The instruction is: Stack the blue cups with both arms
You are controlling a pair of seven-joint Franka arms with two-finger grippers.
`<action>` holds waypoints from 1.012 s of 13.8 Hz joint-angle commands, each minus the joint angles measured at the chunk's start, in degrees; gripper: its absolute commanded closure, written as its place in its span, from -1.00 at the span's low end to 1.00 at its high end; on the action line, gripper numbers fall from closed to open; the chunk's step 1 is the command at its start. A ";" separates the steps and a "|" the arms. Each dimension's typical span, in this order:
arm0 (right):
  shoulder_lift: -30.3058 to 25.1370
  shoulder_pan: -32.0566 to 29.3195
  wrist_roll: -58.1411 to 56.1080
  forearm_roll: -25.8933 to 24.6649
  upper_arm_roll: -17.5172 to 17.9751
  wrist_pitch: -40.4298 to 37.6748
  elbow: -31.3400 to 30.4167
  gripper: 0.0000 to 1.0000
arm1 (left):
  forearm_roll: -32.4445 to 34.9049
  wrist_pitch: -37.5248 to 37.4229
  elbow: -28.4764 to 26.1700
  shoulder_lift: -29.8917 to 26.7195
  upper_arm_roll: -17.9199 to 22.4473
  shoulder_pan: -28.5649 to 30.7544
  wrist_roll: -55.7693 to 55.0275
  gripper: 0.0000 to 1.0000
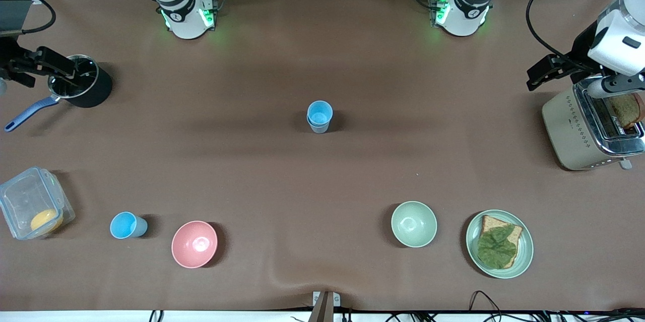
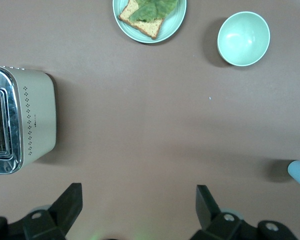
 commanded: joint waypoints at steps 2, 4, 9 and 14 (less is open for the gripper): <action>0.25 -1.61 0.84 -1.24 1.11 0.77 0.15 -1.00 | -0.12 -2.25 2.14 0.59 0.57 -0.69 3.27 -1.00; 0.25 -1.43 0.84 -1.33 0.24 2.53 -1.96 -1.00 | -0.03 -2.25 2.14 0.58 0.57 -0.69 3.36 -1.00; -0.63 -1.52 0.84 -1.24 0.14 2.36 -3.11 -1.00 | 1.02 -2.61 2.14 0.59 0.49 -0.69 4.23 -1.00; -1.33 -1.52 0.84 -1.33 0.14 2.27 -3.29 -1.00 | 0.58 -2.61 2.23 0.58 0.40 0.10 4.68 -1.00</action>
